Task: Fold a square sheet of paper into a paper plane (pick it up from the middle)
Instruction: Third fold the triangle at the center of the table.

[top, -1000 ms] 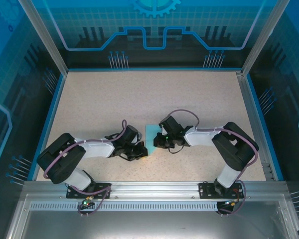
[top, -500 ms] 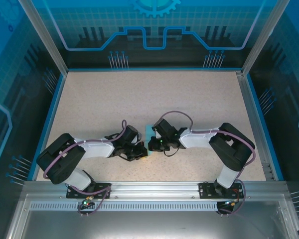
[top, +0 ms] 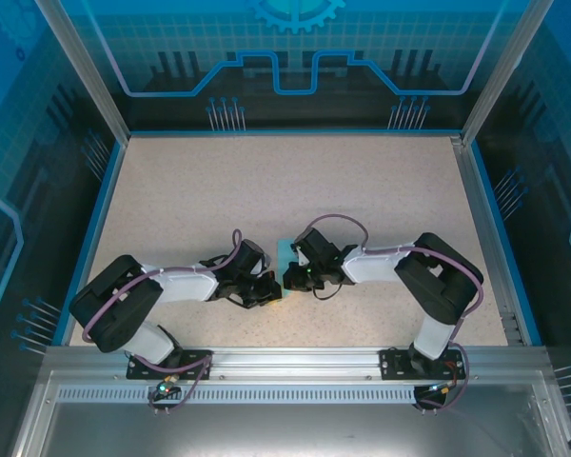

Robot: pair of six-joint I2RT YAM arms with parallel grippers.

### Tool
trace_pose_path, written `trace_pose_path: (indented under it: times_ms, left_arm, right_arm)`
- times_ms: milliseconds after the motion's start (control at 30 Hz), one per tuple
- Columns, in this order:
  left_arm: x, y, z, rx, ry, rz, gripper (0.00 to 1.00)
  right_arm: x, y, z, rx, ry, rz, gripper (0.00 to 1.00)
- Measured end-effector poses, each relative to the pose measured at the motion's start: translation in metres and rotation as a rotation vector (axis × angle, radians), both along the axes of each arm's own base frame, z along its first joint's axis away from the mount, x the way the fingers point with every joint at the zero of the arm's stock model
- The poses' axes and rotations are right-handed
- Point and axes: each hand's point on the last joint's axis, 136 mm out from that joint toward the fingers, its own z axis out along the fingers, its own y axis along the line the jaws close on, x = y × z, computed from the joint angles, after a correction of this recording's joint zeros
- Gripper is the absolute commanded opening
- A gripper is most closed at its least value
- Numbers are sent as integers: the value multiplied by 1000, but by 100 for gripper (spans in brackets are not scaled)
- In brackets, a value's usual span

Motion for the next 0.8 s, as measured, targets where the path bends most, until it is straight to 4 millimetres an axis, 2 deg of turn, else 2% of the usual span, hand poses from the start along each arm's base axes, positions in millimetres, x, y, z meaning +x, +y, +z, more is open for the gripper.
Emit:
trace_pose_path:
  times_ms: [200,433,533,633,733,800]
  left_arm:
    - [0,0,0,3,3,1,0]
    - [0,0,-1,5,5,0,0]
    - [0,0,-1,9,11,0,0]
    - [0,0,0,10,12,0,0]
    - [0,0,0,11,14,0,0]
    - [0,0,0,12,15,0,0]
  right_arm:
    - [14,-18,-1,38,20,-26,7]
    - [47,-65,1,-6,-12,-143,8]
    - [51,-80,5,-65,-43,-168,8]
    - [42,-74,20,-97,-91,-135,8]
    - [31,-52,40,-82,-148,-74,8]
    - [22,-37,46,-64,-163,-43,9]
